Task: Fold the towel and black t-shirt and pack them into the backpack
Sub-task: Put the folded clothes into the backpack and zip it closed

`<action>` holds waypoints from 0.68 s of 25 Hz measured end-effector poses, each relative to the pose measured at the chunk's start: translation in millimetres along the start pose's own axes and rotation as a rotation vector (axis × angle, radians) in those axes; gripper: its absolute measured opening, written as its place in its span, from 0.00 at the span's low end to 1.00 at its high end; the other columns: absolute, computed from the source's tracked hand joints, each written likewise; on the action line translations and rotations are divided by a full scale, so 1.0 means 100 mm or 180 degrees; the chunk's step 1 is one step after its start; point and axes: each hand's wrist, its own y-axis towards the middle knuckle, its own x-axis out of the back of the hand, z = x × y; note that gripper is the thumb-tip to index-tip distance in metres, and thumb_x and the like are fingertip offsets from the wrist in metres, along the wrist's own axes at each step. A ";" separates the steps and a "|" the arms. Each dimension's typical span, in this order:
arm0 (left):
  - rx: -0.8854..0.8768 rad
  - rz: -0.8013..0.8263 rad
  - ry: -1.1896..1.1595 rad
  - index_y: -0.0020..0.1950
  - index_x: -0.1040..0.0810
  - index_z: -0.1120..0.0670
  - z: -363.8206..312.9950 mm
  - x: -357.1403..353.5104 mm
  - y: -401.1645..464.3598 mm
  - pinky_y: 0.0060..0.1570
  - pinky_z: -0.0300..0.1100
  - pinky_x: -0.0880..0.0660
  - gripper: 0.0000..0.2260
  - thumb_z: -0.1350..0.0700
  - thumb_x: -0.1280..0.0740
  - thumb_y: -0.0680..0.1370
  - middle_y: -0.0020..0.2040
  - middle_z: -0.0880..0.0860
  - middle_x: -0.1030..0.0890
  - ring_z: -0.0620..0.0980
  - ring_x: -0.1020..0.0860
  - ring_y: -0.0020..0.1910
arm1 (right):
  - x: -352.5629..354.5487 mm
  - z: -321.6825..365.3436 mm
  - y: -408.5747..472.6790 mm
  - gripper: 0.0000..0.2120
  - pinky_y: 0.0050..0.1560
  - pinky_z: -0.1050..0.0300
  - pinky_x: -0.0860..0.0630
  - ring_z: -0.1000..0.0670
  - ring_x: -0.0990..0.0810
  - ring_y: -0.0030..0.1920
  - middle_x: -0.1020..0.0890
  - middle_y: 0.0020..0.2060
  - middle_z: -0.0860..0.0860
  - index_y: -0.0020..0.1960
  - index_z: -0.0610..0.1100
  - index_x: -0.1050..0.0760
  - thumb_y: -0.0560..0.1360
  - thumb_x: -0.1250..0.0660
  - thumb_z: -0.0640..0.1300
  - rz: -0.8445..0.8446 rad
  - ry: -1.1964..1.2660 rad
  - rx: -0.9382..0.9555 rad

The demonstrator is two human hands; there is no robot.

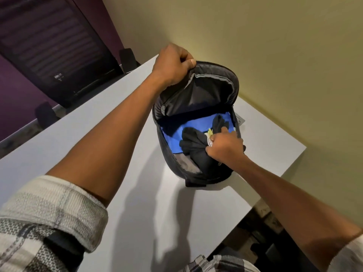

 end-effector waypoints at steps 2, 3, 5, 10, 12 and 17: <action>-0.0065 0.0072 -0.0002 0.48 0.14 0.55 -0.01 0.04 0.03 0.44 0.34 0.30 0.08 0.54 0.31 0.80 0.43 0.45 0.18 0.42 0.23 0.44 | 0.12 0.13 0.25 0.22 0.63 0.40 0.32 0.36 0.34 0.68 0.32 0.65 0.45 0.67 0.48 0.25 0.76 0.35 0.55 -0.0090 0.0030 -0.0057; -0.0076 0.0094 0.0006 0.47 0.14 0.55 -0.02 0.06 0.05 0.45 0.35 0.29 0.08 0.54 0.31 0.79 0.44 0.46 0.17 0.42 0.22 0.44 | 0.15 0.19 0.37 0.22 0.62 0.40 0.32 0.35 0.34 0.67 0.32 0.65 0.44 0.66 0.47 0.24 0.75 0.35 0.54 -0.0139 0.0066 -0.0080; -0.0095 0.0156 0.0023 0.45 0.15 0.54 -0.03 0.10 0.08 0.47 0.37 0.26 0.07 0.54 0.31 0.79 0.47 0.47 0.15 0.44 0.20 0.45 | 0.11 0.27 0.58 0.21 0.61 0.39 0.31 0.34 0.33 0.66 0.32 0.65 0.43 0.64 0.44 0.24 0.75 0.34 0.53 -0.0213 0.0100 -0.0146; -0.0207 0.0312 0.0123 0.46 0.14 0.53 -0.02 0.08 0.12 0.53 0.40 0.24 0.07 0.52 0.31 0.78 0.45 0.49 0.14 0.47 0.18 0.48 | 0.00 0.40 0.83 0.20 0.66 0.34 0.36 0.32 0.35 0.67 0.33 0.68 0.40 0.65 0.47 0.24 0.75 0.35 0.53 -0.0401 0.0069 -0.0292; -0.0229 0.0298 0.0167 0.45 0.14 0.54 0.00 0.04 0.13 0.56 0.40 0.26 0.08 0.52 0.31 0.77 0.44 0.49 0.14 0.49 0.18 0.48 | -0.11 0.46 0.81 0.23 0.71 0.28 0.48 0.30 0.44 0.74 0.42 0.76 0.38 0.68 0.49 0.27 0.76 0.36 0.57 -0.0500 -0.0134 -0.0310; -0.0162 0.0252 0.0144 0.44 0.14 0.53 0.02 -0.01 0.12 0.52 0.42 0.23 0.08 0.51 0.30 0.76 0.43 0.48 0.14 0.48 0.18 0.47 | -0.63 0.65 0.55 0.37 0.73 0.28 0.59 0.35 0.57 0.80 0.56 0.81 0.42 0.80 0.50 0.43 0.78 0.46 0.69 -0.0352 -0.0424 0.0656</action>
